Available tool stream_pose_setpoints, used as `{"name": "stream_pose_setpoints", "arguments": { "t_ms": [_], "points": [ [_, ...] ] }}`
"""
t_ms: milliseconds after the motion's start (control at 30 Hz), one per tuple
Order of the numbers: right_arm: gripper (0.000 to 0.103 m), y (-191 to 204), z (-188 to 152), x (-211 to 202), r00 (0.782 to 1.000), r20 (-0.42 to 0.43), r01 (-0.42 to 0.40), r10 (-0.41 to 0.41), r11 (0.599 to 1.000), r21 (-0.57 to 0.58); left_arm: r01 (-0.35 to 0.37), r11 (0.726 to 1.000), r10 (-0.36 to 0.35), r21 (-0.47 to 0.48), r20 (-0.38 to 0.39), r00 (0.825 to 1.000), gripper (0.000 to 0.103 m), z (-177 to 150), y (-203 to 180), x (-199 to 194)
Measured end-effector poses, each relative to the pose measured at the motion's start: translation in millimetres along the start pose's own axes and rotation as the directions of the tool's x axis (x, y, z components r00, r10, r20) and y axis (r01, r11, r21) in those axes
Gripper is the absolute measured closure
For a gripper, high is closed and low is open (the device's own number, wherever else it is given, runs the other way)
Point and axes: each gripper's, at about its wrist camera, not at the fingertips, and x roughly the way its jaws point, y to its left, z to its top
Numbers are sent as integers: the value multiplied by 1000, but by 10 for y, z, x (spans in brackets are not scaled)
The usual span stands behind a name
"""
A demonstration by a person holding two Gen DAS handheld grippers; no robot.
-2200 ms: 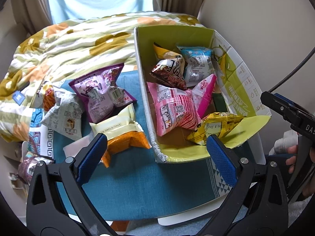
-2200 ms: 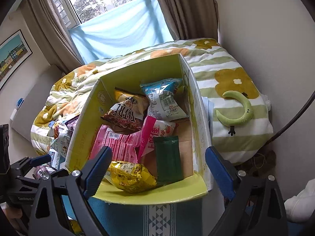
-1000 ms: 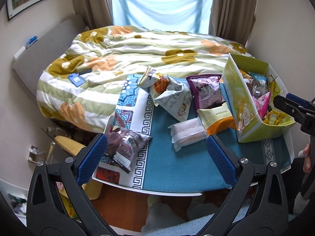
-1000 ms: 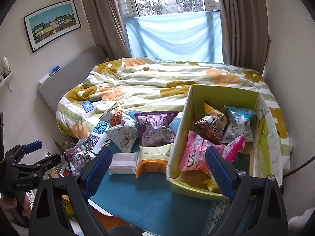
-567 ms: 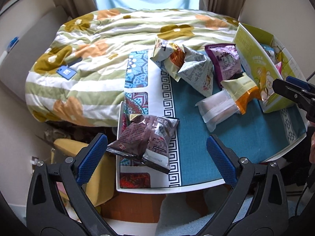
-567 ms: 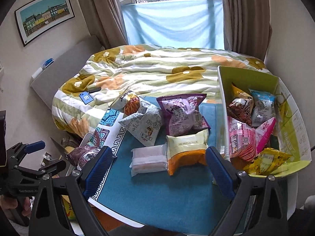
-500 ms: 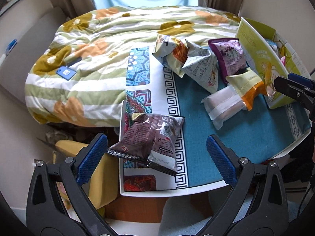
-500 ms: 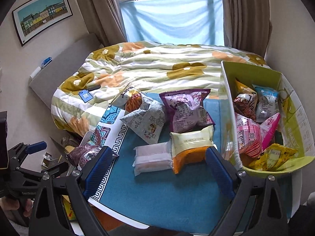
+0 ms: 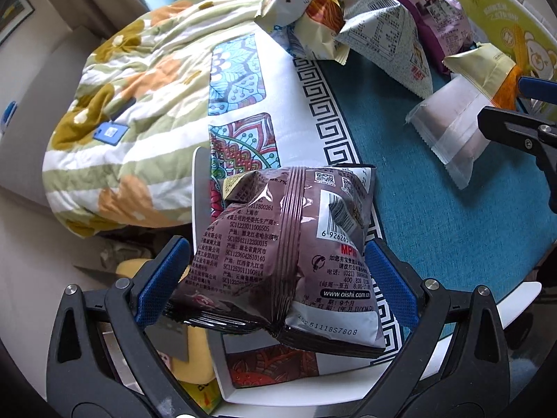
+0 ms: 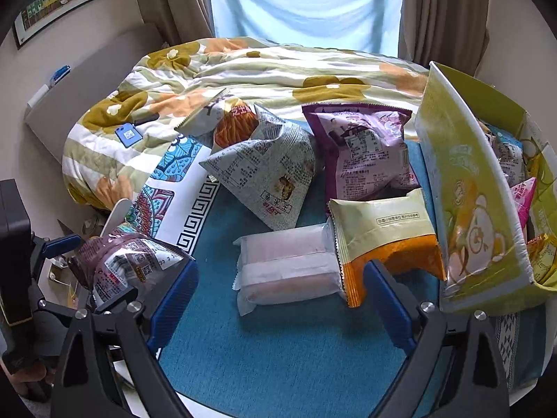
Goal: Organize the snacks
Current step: 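Grasp the brown snack bag with the left gripper while the right grasps the white cake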
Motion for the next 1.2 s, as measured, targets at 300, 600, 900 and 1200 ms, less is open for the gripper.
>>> {"name": "stream_pose_setpoints", "arguments": {
  "t_ms": [300,600,900,1200],
  "points": [
    [9,50,-69,302,999,-54,1,-6,996,-90,33,999,-34,-8,-25,999,16,52,-96,128],
    [9,25,-75,557,996,-94,-5,-7,991,-131,75,994,-79,-75,-49,996,32,98,-105,184],
    [9,30,-55,714,994,-105,-7,-11,987,-163,88,989,-96,-117,-60,994,37,95,-151,208],
    [7,53,-27,804,994,-106,-10,-16,972,-235,108,984,-117,-141,-53,992,39,84,-102,203]
  ]
}}
